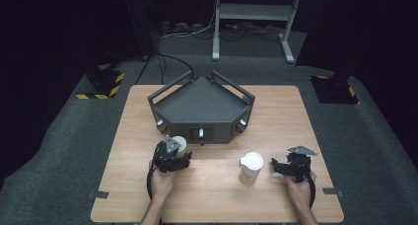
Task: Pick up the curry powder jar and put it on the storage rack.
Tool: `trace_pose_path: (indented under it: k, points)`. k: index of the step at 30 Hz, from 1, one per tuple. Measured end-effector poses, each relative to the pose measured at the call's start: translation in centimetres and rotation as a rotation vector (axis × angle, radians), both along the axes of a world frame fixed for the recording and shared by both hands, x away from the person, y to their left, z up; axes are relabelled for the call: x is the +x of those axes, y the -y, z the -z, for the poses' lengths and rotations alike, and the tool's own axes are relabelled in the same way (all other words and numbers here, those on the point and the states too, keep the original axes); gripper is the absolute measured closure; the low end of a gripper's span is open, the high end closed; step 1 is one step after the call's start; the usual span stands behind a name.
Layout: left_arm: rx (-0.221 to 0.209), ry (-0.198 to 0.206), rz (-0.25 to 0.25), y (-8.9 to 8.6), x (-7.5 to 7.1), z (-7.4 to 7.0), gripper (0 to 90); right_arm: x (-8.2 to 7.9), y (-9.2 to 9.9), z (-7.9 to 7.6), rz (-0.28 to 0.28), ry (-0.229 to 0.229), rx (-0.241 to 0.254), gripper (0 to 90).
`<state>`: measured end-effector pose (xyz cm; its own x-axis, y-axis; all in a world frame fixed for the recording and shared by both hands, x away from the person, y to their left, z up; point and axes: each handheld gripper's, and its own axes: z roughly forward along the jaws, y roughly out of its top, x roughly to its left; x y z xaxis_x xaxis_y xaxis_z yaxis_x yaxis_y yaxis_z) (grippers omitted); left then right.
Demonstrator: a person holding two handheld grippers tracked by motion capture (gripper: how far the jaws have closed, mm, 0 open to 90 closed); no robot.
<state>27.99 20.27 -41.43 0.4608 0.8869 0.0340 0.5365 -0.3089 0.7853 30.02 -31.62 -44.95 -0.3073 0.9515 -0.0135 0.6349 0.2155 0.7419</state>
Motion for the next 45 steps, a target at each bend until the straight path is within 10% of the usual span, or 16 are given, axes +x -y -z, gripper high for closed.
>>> trace_pose_path:
  k: [18,45]
  points:
    - [-0.053,-0.009,0.015,-1.4,0.1,-2.5,31.8,0.0,0.0,0.0,0.0,0.0,0.0,9.6]
    - [-0.046,-0.031,0.122,-1.5,2.7,-9.8,32.1,0.0,0.0,0.0,0.0,0.0,0.0,9.6]
